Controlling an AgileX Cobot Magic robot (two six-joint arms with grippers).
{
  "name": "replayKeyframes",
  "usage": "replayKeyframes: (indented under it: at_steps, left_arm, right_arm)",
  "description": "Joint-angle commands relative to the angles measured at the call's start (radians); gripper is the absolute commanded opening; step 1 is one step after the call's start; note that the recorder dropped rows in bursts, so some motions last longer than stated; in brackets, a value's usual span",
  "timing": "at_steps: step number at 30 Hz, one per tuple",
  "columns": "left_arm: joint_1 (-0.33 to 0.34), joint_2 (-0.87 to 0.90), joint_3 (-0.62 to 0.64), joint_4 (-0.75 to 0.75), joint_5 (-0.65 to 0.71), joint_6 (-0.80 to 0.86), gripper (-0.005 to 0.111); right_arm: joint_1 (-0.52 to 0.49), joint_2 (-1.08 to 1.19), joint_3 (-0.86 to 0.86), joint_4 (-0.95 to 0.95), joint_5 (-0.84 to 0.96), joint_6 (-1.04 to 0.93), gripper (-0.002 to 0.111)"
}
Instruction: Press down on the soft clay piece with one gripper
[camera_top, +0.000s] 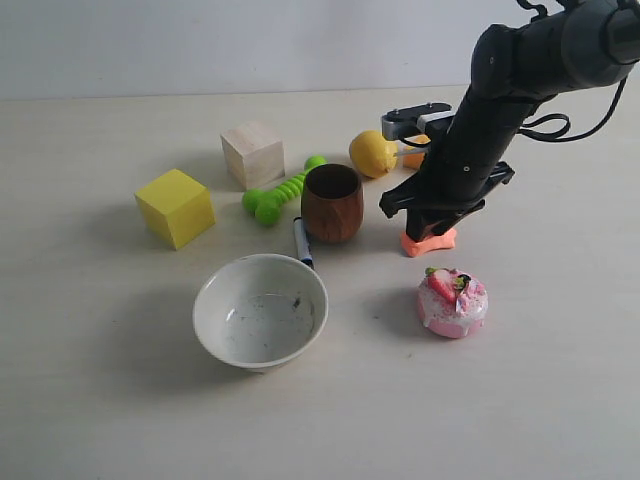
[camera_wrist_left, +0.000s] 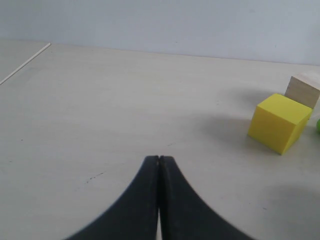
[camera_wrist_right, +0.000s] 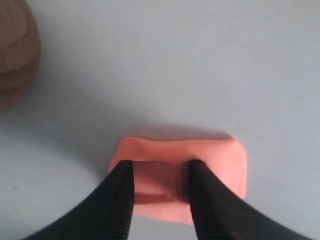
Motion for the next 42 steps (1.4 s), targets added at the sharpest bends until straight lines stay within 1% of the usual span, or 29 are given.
replayKeyframes:
  at_steps: [1, 14, 21, 25, 42]
  left_arm:
    - [0.002, -0.006, 0.004, -0.001, -0.009, -0.002, 0.0]
    - [0.002, -0.006, 0.004, -0.001, -0.009, -0.002, 0.0]
    - [0.002, -0.006, 0.004, -0.001, -0.009, -0.002, 0.0]
    - [0.002, -0.006, 0.004, -0.001, -0.009, -0.002, 0.0]
    - [0.002, -0.006, 0.004, -0.001, -0.009, -0.002, 0.0]
  right_arm:
    - [0.01, 0.02, 0.023, 0.024, 0.058, 0.003, 0.038]
    - [0.01, -0.012, 0.023, 0.026, 0.05, 0.003, 0.038]
    - [0.01, -0.029, 0.023, 0.026, 0.048, 0.003, 0.032]
    - [0.01, -0.029, 0.023, 0.026, 0.044, 0.003, 0.031]
    - [0.01, -0.029, 0.023, 0.026, -0.06, 0.003, 0.027]
